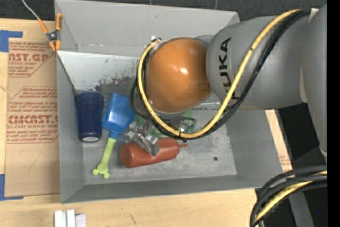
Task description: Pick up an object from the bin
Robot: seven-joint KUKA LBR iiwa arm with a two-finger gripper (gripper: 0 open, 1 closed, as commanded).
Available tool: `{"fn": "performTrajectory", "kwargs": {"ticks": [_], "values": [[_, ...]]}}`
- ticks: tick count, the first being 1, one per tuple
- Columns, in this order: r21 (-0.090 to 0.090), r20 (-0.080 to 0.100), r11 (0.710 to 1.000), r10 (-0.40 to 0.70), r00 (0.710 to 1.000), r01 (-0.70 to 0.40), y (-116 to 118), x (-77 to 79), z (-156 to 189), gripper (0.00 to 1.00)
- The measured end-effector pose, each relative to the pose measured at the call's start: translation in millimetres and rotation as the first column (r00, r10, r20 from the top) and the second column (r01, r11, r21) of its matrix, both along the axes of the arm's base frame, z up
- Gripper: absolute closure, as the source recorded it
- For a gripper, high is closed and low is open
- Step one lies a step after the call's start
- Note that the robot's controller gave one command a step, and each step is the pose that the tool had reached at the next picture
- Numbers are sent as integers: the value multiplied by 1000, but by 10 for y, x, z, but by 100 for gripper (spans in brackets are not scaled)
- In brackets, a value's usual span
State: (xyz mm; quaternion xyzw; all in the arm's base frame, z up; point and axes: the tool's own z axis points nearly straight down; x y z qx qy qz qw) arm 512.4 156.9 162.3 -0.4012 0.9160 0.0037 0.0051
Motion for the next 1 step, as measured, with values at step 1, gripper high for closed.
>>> {"fn": "performTrajectory", "kwargs": {"ticks": [1], "values": [[7,13,1000,-18,1000,18,1,101,-561,100]]}}
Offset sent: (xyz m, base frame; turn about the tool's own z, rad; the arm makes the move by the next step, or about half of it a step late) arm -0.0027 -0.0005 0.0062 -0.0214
